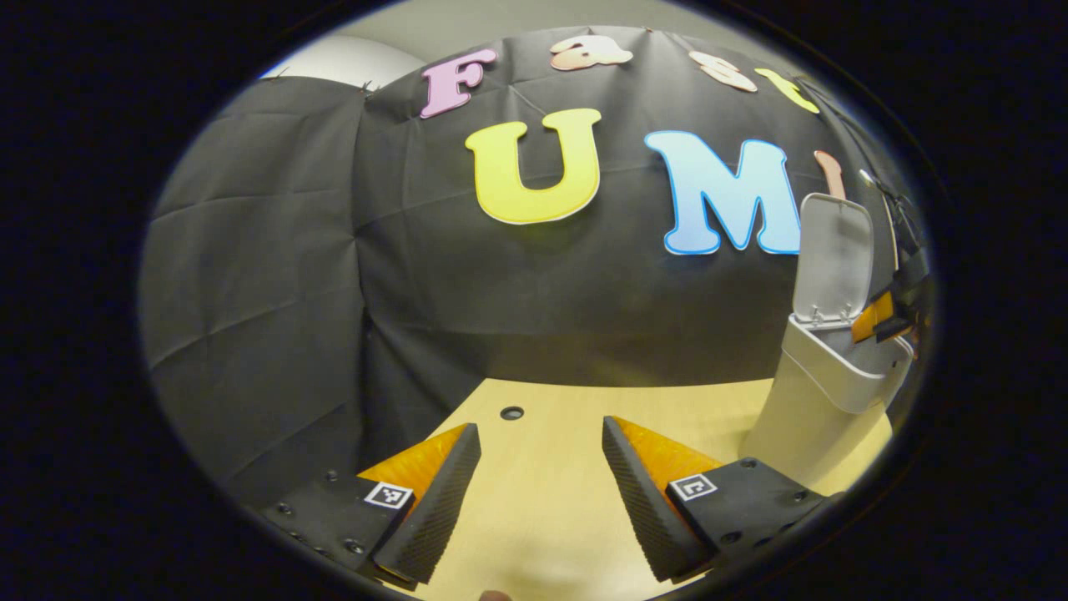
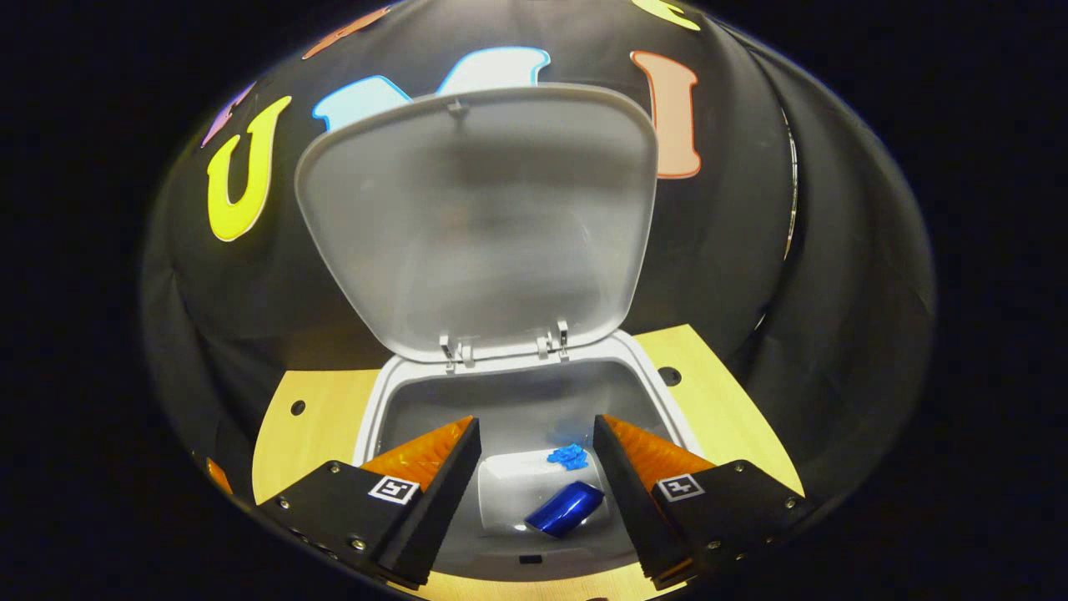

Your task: Press the lid of the desktop garbage bin to open it, pick up the crumpled paper on the desktop and throw it into the bin, then pick up the pop can on the desktop and drop it into the bin, and finally close the garbage bin lid.

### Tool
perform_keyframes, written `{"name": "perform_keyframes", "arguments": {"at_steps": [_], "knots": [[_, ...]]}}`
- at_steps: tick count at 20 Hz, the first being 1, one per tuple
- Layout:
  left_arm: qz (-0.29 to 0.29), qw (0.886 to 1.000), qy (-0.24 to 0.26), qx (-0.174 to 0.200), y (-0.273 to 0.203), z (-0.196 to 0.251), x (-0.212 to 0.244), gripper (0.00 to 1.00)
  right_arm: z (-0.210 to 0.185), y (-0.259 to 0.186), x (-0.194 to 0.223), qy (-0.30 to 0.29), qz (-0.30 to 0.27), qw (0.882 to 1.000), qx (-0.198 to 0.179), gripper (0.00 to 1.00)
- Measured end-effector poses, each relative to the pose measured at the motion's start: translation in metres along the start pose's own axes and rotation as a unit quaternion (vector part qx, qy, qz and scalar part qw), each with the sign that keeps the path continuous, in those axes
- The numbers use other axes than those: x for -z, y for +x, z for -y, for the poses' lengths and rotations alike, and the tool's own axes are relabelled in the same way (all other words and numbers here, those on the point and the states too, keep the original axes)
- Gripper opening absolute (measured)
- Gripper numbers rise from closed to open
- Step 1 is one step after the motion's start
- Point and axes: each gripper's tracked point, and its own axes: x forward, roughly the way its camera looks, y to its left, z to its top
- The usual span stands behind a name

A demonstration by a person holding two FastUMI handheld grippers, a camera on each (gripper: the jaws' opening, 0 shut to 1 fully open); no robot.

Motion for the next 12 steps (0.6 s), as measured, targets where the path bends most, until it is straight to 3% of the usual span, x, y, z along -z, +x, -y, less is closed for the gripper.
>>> {"name": "perform_keyframes", "arguments": {"at_steps": [12], "knots": [[0.005, 1.000, 0.004, 0.030, -0.006, 0.024, 0.001, 0.96, -0.019, -0.080, -0.113, -0.011, 0.123, 0.992, -0.032, 0.88]]}}
